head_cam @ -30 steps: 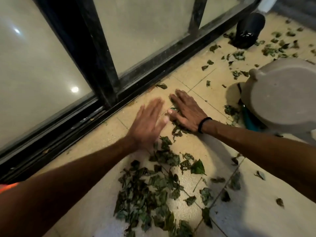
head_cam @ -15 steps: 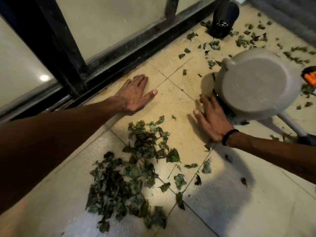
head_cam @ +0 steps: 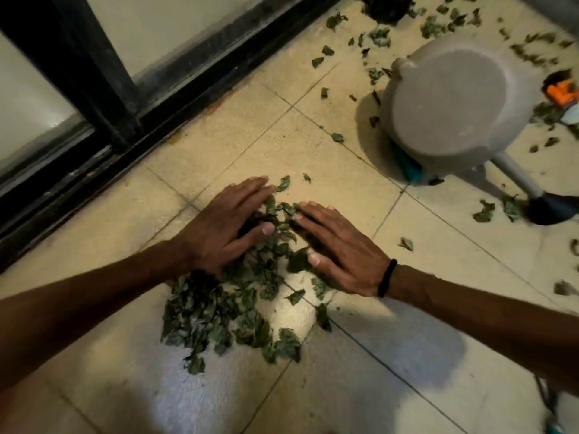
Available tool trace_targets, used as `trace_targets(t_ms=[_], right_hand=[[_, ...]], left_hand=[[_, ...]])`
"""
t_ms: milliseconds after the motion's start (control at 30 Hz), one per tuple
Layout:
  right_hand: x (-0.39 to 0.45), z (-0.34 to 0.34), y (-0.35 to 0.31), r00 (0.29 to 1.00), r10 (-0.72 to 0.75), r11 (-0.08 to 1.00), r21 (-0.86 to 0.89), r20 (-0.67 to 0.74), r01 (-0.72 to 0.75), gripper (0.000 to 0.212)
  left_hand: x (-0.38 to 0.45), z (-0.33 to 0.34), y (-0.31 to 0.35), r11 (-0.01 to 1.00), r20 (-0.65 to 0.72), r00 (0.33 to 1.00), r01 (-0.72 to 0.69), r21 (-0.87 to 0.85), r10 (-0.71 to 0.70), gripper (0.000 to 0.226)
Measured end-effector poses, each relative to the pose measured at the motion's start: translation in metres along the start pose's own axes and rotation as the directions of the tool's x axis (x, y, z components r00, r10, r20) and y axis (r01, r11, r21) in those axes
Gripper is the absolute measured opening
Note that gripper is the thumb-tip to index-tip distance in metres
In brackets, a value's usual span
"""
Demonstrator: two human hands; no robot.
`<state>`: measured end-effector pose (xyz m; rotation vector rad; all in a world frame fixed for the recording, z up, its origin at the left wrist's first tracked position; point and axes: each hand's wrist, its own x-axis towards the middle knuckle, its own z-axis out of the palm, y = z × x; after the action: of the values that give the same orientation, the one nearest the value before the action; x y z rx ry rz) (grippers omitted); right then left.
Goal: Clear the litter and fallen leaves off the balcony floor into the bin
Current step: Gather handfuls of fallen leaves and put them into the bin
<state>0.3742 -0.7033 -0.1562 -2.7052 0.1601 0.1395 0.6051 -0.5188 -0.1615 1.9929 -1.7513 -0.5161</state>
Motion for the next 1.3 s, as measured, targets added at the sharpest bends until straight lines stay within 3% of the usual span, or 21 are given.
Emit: trace_targets(t_ms=[100, 200, 300, 367, 433, 500, 567, 633, 700, 800, 867, 933, 1033, 1100, 1200, 1300], right_hand=[[-0.046, -0.002, 0.011, 0.938, 0.291, 0.954, 0.125, -0.187, -0.271, 0.071], [-0.108, 0.009, 0.031, 0.753, 0.588, 0.809, 0.196, -0.296, -0.554, 0.082], [-0.119, 0.026, 0.029, 0.627, 0.719, 0.694, 0.275, -0.3, -0.665, 0.082], [-0.094, 0.038, 0.01, 0.679, 0.681, 0.733, 0.263, -0.275, -0.628, 0.077], [-0.06, 0.041, -0.019, 0.814, 0.526, 0.845, 0.26, -0.246, -0.467, 0.074], [-0.03, 0.039, -0.034, 0.9, 0.377, 0.899, 0.321, -0.219, -0.298, 0.072], [0.007, 0.021, -0.028, 0.88, 0.376, 0.886, 0.39, -0.289, -0.25, 0.067], [0.045, -0.005, 0.003, 0.813, 0.488, 0.838, 0.43, -0.317, -0.335, 0.069], [0.079, -0.032, 0.045, 0.797, 0.533, 0.834, 0.33, -0.282, -0.441, 0.079], [0.107, -0.048, 0.085, 0.861, 0.486, 0.874, 0.092, -0.149, -0.477, 0.092], [0.107, -0.042, 0.083, 0.917, 0.386, 0.92, -0.026, -0.099, -0.39, 0.092], [0.097, -0.025, 0.055, 0.97, 0.237, 0.97, -0.035, -0.059, -0.24, 0.089], [0.061, 0.008, -0.003, 1.0, 0.026, 0.996, 0.091, 0.001, -0.026, 0.085], [0.035, 0.017, -0.03, 0.997, -0.057, 0.972, 0.225, -0.061, 0.069, 0.081], [0.001, 0.021, -0.038, 0.933, 0.147, 0.922, 0.387, -0.33, -0.009, 0.077], [-0.025, 0.033, -0.029, 0.812, 0.4, 0.853, 0.496, -0.424, -0.161, 0.076]], left_hand=[[0.021, 0.008, -0.008, 0.995, 0.018, 0.995, 0.096, 0.018, -0.097, 0.076], [0.044, 0.015, -0.008, 0.987, 0.06, 0.987, 0.147, 0.066, -0.151, 0.084], [0.05, 0.021, 0.009, 0.991, 0.136, 0.985, 0.093, 0.1, -0.106, 0.085], [0.042, 0.025, 0.025, 0.997, 0.201, 0.98, -0.016, 0.078, 0.0, 0.079], [0.03, 0.024, 0.036, 0.996, 0.236, 0.969, -0.083, 0.024, 0.075, 0.073], [0.022, 0.019, 0.037, 0.996, 0.17, 0.982, -0.084, -0.01, 0.085, 0.068], [0.021, 0.006, 0.029, 1.0, 0.067, 0.998, 0.018, -0.018, -0.017, 0.066], [0.024, -0.008, 0.02, 0.987, 0.008, 0.989, 0.147, -0.059, -0.147, 0.064], [0.022, -0.022, 0.011, 0.977, -0.013, 0.979, 0.201, -0.073, -0.202, 0.057], [0.005, -0.032, -0.008, 0.981, -0.021, 0.982, 0.188, -0.037, -0.189, 0.055], [-0.008, -0.026, -0.014, 0.973, 0.002, 0.975, 0.22, -0.073, -0.221, 0.062], [-0.027, -0.016, -0.011, 0.944, 0.065, 0.953, 0.303, -0.134, -0.297, 0.077], [-0.055, -0.002, 0.005, 0.953, 0.08, 0.964, 0.262, -0.152, -0.252, 0.076], [-0.072, 0.001, 0.017, 0.963, 0.018, 0.979, 0.205, -0.172, -0.205, 0.07], [-0.102, 0.005, 0.027, 0.944, -0.173, 0.944, 0.24, -0.227, -0.282, 0.068], [-0.139, 0.022, 0.028, 0.862, -0.292, 0.823, 0.399, -0.313, -0.487, 0.072]])
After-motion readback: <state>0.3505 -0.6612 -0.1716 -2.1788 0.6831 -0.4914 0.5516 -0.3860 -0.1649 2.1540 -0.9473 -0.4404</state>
